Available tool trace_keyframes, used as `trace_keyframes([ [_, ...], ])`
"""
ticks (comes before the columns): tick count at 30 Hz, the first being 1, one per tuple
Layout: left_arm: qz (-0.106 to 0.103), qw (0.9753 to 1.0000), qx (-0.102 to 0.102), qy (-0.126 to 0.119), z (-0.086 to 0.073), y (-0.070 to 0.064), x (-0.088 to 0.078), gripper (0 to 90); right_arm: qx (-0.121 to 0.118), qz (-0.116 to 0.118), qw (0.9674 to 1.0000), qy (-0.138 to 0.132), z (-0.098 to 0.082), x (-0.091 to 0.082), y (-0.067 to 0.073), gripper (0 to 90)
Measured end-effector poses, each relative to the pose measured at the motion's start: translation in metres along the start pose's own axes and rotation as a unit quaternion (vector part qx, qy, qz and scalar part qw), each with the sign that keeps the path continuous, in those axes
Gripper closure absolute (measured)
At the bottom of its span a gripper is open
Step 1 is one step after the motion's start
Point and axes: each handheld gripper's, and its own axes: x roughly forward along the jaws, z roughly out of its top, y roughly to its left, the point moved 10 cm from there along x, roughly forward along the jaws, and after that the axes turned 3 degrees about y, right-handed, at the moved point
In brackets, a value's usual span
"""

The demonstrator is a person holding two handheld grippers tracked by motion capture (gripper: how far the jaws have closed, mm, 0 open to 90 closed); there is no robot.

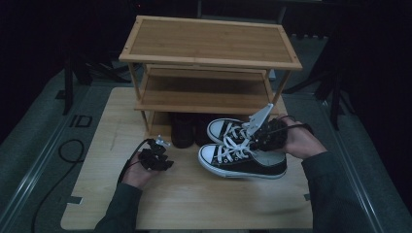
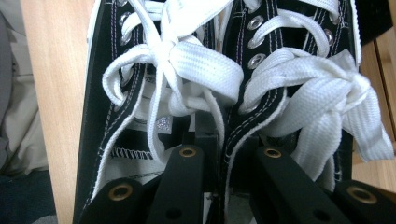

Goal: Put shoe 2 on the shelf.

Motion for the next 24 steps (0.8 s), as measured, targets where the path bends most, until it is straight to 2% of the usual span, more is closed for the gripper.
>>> trace_keyframes([
  [7,0.000,1.0000,0.002,0.000,0.000,0.000,0.000,62.1,-0.015,0.013,0.9995,-0.025,0.016,-0.009,0.001,85.6],
  [20,-0.001,1.0000,-0.002,-0.006,0.001,0.000,-0.002,62.1,-0.032,0.011,0.9986,-0.042,0.033,-0.026,-0.003,85.5],
  [24,0.000,1.0000,-0.001,-0.005,0.001,0.000,-0.002,62.1,-0.036,0.015,0.9975,-0.058,0.042,-0.028,-0.005,85.6],
])
